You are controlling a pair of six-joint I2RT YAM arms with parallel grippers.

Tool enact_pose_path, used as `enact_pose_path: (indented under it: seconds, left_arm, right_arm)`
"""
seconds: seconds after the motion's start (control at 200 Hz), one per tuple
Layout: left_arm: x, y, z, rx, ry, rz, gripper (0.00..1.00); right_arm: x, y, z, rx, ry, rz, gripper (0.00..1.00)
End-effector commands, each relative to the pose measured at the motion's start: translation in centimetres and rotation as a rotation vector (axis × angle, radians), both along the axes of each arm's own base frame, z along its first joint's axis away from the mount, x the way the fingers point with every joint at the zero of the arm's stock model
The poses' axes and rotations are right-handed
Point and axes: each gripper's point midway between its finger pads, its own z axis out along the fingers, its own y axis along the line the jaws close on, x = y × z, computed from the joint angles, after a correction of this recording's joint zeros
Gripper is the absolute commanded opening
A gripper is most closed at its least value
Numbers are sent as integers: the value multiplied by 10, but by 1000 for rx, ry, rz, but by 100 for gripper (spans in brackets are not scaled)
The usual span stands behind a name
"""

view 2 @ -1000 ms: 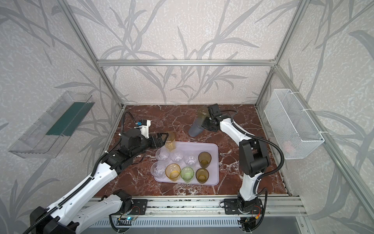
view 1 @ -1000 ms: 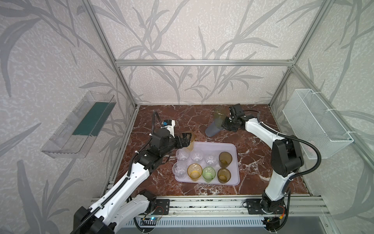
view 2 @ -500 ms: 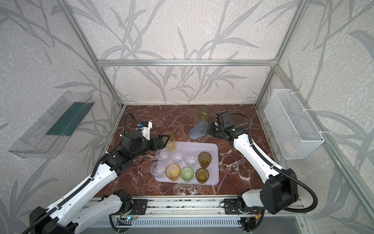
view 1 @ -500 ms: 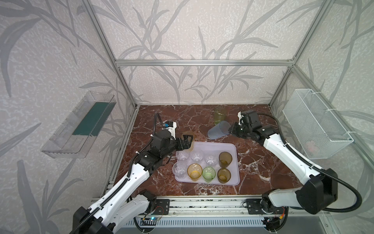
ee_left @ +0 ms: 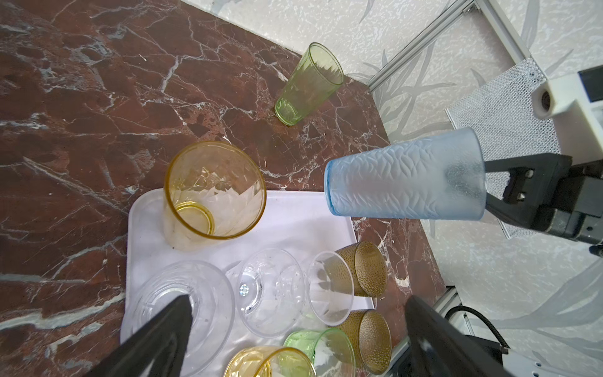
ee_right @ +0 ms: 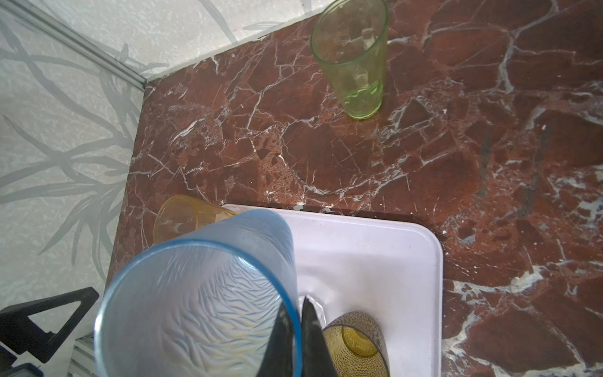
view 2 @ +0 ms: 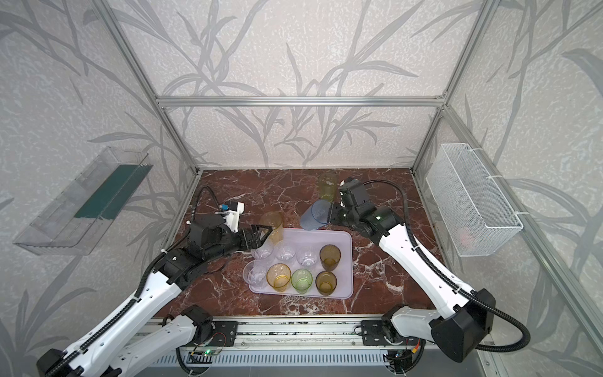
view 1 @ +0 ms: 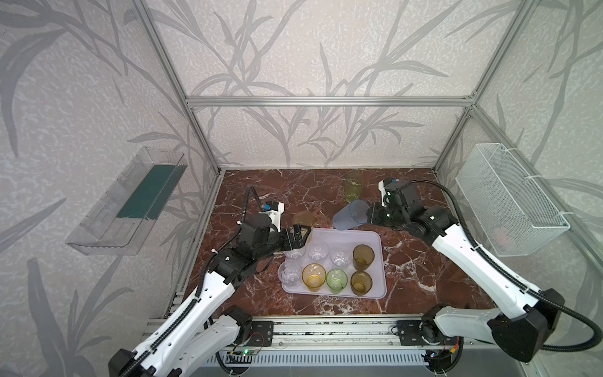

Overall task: Place the glasses into the tray
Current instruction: 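Carry the blue frosted glass over the tray and set it beside the amber glass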

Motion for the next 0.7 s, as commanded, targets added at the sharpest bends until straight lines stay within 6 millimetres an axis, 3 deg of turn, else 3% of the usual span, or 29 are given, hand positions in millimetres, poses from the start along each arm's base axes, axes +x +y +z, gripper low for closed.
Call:
enact_pose_path:
  seconds: [0.0,0.375,0.695]
  left_arm:
    - [-5,11,10,67,-40,5,99]
    - [-14,38,2,225,-70,45,99]
    - [-14,37,-2,221,-58,43,100]
  right_arm:
    - [7,10,8,-44,-32,8,0]
    - [-8,43,-30,-169,38,70,0]
    - [-8,48,-55,-227,89,57,0]
